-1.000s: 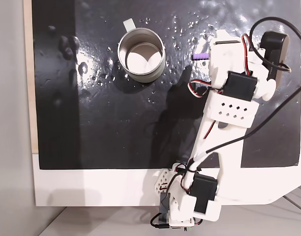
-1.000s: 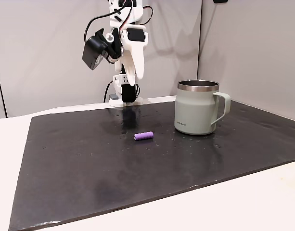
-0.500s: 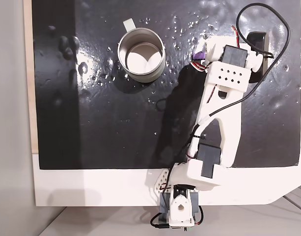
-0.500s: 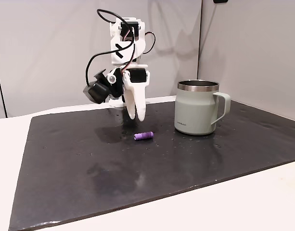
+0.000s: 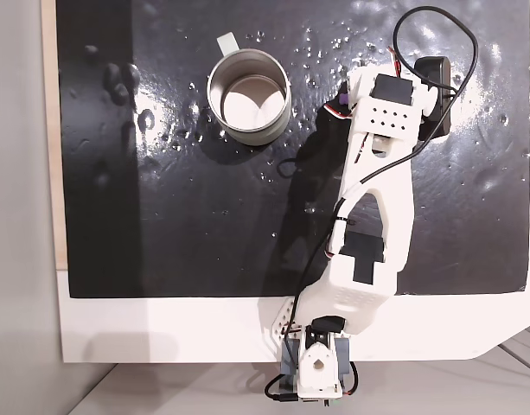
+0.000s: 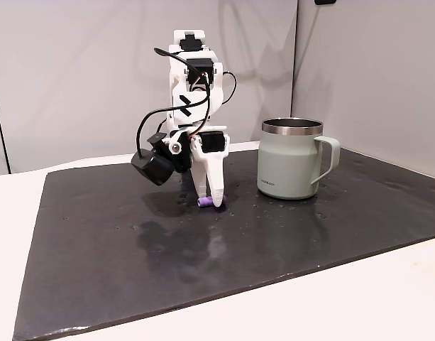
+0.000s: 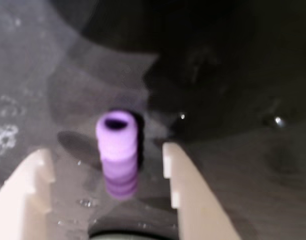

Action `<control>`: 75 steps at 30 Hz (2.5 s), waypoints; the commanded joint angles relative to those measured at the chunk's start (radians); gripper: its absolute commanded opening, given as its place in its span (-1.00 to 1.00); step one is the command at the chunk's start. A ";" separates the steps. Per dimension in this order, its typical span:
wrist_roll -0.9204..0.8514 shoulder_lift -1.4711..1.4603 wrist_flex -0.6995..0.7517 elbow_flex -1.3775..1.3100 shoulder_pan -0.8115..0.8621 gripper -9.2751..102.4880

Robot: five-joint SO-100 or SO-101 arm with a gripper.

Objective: Grasp a pengrip and put it in the cup.

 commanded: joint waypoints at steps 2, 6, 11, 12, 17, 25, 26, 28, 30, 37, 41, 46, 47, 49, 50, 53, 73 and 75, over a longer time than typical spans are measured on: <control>0.015 -0.003 -0.052 -0.028 -0.008 -0.53; 0.017 -0.012 -0.074 0.002 -0.002 -0.68; 0.021 -0.014 -0.083 0.018 0.012 -0.83; 0.021 -0.014 -0.084 0.018 0.015 -0.83; 0.052 0.057 -0.038 0.005 0.028 -0.83; 0.063 0.356 0.104 -0.086 0.021 -0.83; 0.063 0.388 0.123 -0.103 0.020 -0.83; 0.063 0.442 0.160 -0.137 0.015 -0.83; 0.063 0.489 0.193 -0.166 0.006 -0.83; 0.071 0.589 0.272 -0.216 -0.080 -0.83; 0.109 0.560 0.322 -0.264 -0.178 -0.83; 0.173 0.506 0.408 -0.379 -0.313 -0.83; 0.186 0.492 0.423 -0.403 -0.341 -0.83; 0.213 0.463 0.449 -0.442 -0.385 -0.83; 0.229 0.451 0.462 -0.457 -0.405 -0.83; 0.275 0.423 0.488 -0.482 -0.449 -0.83; 0.405 0.465 0.552 -0.453 -0.482 -0.35; 0.405 0.466 0.552 -0.451 -0.482 -0.34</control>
